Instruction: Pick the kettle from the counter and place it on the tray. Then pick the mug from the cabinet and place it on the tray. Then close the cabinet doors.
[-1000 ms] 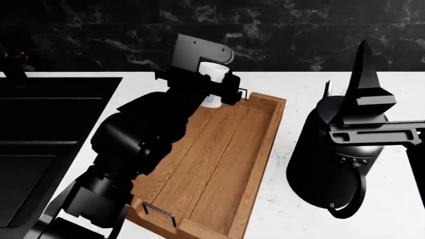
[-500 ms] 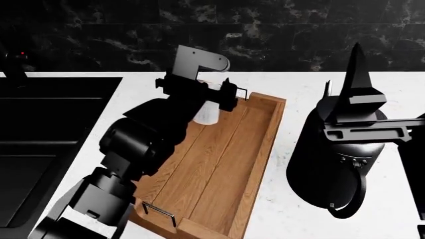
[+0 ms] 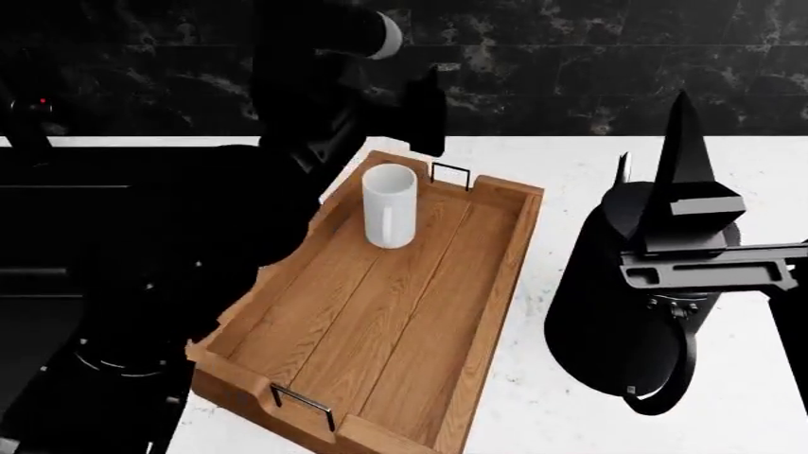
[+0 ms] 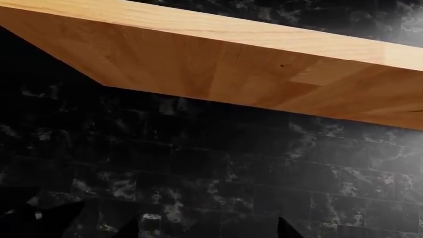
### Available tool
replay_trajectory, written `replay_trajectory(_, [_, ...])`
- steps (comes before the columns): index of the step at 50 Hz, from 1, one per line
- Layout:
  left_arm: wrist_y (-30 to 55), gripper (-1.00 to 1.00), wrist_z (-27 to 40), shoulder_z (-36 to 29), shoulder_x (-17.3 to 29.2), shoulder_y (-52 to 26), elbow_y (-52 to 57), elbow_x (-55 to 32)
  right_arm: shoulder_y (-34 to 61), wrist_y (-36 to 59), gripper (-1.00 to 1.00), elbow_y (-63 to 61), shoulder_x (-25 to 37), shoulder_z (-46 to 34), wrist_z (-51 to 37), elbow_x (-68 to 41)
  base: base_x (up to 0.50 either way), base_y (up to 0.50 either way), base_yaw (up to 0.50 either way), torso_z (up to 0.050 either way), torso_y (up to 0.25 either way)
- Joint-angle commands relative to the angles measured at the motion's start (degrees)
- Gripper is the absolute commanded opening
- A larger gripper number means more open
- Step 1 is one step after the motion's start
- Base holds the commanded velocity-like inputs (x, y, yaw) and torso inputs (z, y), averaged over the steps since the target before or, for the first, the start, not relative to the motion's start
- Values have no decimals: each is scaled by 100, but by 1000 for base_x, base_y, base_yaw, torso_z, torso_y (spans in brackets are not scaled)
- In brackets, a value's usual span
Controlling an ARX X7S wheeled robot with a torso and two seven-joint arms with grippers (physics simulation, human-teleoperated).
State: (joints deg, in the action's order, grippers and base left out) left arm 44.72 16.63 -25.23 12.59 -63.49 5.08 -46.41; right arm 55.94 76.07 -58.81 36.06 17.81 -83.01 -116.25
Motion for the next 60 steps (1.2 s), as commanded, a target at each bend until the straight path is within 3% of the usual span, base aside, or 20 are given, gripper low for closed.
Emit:
replay_trajectory(1, [606, 100, 501, 619, 538, 176, 1742, -956, -265, -1050, 100, -118, 814, -314, -697, -761, 0, 0, 0, 0, 0])
replay_trajectory(9, [536, 100, 524, 889, 805, 370, 1922, -1102, -1404, -783, 100, -119, 869, 1223, -698, -1619, 0, 0, 0, 0, 0])
replay_trajectory(13, [520, 100, 548, 1009, 908, 399, 1903, -1143, -2139, -113, 100, -119, 374, 2185, -698, -2012, 0, 0, 0, 0, 0])
replay_trajectory(20, [492, 100, 584, 1083, 1008, 512, 1959, -1175, -2809, 993, 100, -119, -664, 2887, -698, -2335, 0, 0, 0, 0, 0])
replay_trajectory(24, [414, 100, 555, 1068, 1047, 631, 1970, -1104, -2972, 1380, 100, -119, -1062, 2977, -698, -2397, 0, 0, 0, 0, 0])
replay_trajectory(47, [208, 100, 440, 997, 1128, 897, 1900, -965, -3319, 1392, 100, -119, -1564, 2239, -697, -1681, 0, 0, 0, 0, 0])
replay_trajectory(60, [144, 100, 422, 964, 1124, 954, 1880, -950, -3427, 1392, 100, -119, -1582, 2331, -697, -1539, 0, 0, 0, 0, 0])
